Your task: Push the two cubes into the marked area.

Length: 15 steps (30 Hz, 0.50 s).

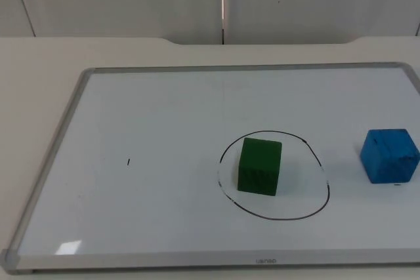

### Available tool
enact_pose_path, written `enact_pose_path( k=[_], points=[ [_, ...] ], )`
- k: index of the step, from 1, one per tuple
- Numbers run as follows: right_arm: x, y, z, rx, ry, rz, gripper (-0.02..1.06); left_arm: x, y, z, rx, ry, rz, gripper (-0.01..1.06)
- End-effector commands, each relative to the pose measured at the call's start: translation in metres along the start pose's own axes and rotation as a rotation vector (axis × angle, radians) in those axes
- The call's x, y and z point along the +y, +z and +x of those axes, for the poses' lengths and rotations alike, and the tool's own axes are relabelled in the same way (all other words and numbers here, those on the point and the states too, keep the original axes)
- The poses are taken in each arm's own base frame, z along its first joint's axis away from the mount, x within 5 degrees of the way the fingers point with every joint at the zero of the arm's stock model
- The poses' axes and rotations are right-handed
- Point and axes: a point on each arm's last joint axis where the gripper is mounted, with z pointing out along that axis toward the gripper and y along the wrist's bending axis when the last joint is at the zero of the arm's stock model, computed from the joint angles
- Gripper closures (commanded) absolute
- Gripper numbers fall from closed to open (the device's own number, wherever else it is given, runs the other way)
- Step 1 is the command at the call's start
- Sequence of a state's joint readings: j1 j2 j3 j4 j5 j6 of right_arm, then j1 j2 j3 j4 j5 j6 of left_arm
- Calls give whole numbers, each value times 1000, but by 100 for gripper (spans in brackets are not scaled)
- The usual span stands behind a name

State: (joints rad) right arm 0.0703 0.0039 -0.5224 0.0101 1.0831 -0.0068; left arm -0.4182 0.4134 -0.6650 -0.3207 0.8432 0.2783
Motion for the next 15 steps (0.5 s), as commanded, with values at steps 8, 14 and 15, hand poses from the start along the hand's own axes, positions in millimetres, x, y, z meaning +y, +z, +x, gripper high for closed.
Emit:
enact_pose_path(
  k=[8, 14, 15],
  points=[
    [0, 1, 1, -3, -4, 5, -1, -2, -27, 47, 36, -1, -78, 105],
    [0, 1, 1, -3, -4, 5, -1, -8, -49, 70, -32, 0, -98, 105],
    [0, 1, 1, -3, -4, 5, -1, -7, -53, 72, -44, 9, -110, 105]
  ],
)
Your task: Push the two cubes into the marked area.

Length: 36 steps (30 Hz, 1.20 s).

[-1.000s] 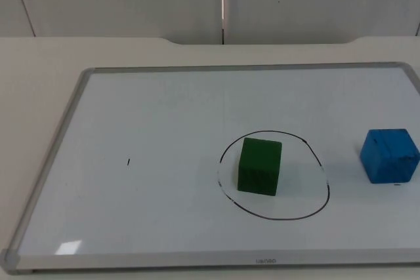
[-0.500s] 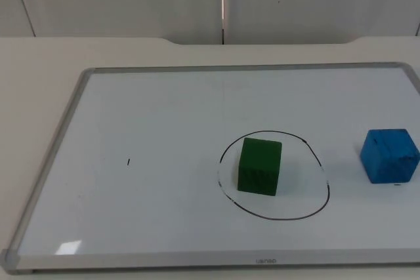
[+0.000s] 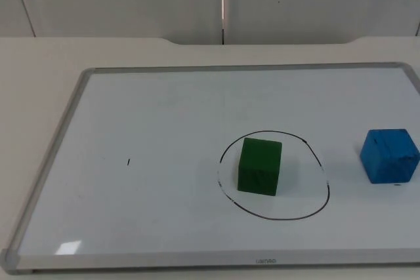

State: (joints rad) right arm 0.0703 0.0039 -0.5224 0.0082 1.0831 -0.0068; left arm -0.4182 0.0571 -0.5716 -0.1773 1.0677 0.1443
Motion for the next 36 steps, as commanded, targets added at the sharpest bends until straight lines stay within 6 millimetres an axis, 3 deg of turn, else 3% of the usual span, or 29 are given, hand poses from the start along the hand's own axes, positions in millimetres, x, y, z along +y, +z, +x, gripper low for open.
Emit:
enact_pose_path(
  k=[1, 5, 13, 18, 23, 24, 29, 30, 34, 35, 36],
  points=[
    [0, 1, 1, -3, -4, 3, -1, 0, -8, 7, -31, 7, -27, 105],
    [0, 1, 1, -3, -1, -1, -1, 7, -1, 22, 91, 4, -83, 105],
    [0, 4, -2, 18, -6, -1, 0, 8, 4, 20, 57, 0, -91, 105],
    [0, 14, -23, 65, -6, 0, 3, 9, 9, 21, 37, -29, -97, 105],
    [-1, 37, -63, 106, -11, 8, 9, 9, 9, 21, 37, -37, -101, 105],
    [-1, 37, -63, 106, -11, 8, 9, 9, 9, 21, 37, -37, -101, 105],
    [-2, 85, -91, 274, -6, 7, 19, 10, 9, 21, 37, -37, -104, 105],
    [-2, 85, -91, 274, -6, 7, 19, 10, 9, 21, 37, -37, -104, 105],
    [-2, 131, -103, 397, -3, 6, 41, 10, 9, 21, 37, -37, -104, 105],
    [-2, 131, -103, 397, -3, 6, 41, 10, 9, 21, 37, -37, -104, 105],
    [-2, 150, -104, 449, -3, 6, 50, 10, 9, 21, 37, -37, -104, 105]
  ],
)
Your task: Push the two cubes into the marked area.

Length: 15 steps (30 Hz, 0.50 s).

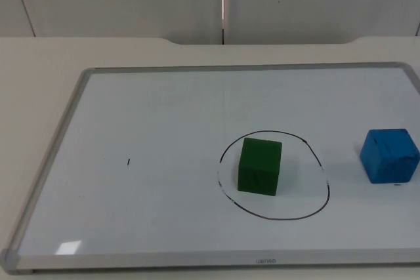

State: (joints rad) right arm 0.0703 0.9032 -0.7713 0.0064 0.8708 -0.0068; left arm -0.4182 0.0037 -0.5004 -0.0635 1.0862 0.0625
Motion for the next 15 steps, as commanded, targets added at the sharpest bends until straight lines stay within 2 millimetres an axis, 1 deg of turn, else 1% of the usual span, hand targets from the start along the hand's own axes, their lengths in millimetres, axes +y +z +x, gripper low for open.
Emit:
enact_pose_path(
  k=[1, 4, 5, 8, 9, 10, 11, 12, 13, 15],
  points=[
    [-1, 21, -12, 40, -4, 6, 55, 0, 1, 0, -9, -8, -7, 105],
    [-1, 56, -24, 84, -4, 5, 72, 0, 1, 0, -9, -8, -7, 105],
    [-1, 56, -24, 84, -4, 5, 72, 0, 1, 0, -9, -8, -7, 105],
    [-1, 90, -32, 82, 2, 2, 88, 0, 1, 0, -9, -8, -7, 105],
    [-1, 96, -33, 75, 3, 1, 91, 0, 1, 0, -9, -8, -7, 105],
    [-1, 112, -37, 52, 4, 2, 98, 0, 1, 0, -9, -8, -7, 105],
    [-1, 112, -37, 52, 4, 2, 98, 0, 1, 0, -9, -8, -7, 105],
    [-1, 120, -39, 42, 6, 1, 103, 0, 1, 0, -9, -8, -7, 105],
    [-1, 124, -39, 38, 6, 1, 105, 0, 1, 0, -9, -8, -7, 105],
    [-1, 142, -40, 36, 8, 1, 104, 0, 1, 0, -9, -8, -7, 105]
  ],
)
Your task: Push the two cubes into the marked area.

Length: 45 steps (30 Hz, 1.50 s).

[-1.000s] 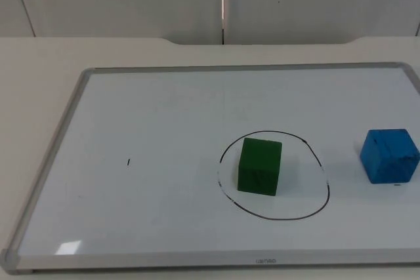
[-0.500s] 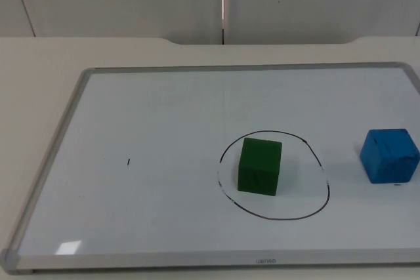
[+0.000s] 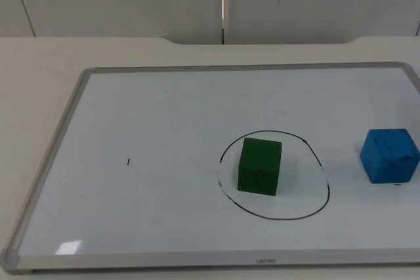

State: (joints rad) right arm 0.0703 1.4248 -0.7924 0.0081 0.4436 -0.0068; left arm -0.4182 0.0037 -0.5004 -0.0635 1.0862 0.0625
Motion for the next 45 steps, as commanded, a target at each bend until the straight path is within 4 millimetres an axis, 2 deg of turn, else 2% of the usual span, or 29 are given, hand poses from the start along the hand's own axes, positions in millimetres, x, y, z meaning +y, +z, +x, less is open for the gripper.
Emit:
enact_pose_path(
  k=[1, 3, 4, 9, 16, 26, 33, 45],
  points=[
    [0, 12, -5, -31, 4, 0, 104, 0, 1, 0, -9, -8, -7, 105],
    [-1, 27, -3, -4, 6, 0, 104, 0, 1, 0, -9, -8, -7, 105],
    [-1, 27, -3, -4, 6, 0, 104, 0, 1, 0, -9, -8, -7, 105],
    [-1, 55, 3, 74, 32, 0, 104, 0, 1, 0, -9, -8, -7, 105],
    [0, 73, -1, 176, 77, -2, 104, 0, 1, 0, -9, -8, -7, 105],
    [3, 102, -22, 268, 128, -23, 104, 0, 1, 0, -9, -8, -7, 105],
    [13, 122, -14, 328, 118, -54, 104, 0, 1, 0, -9, -8, -7, 105],
    [16, 122, -12, 349, 137, -66, 104, 0, 1, 0, -9, -8, -7, 105]
  ],
)
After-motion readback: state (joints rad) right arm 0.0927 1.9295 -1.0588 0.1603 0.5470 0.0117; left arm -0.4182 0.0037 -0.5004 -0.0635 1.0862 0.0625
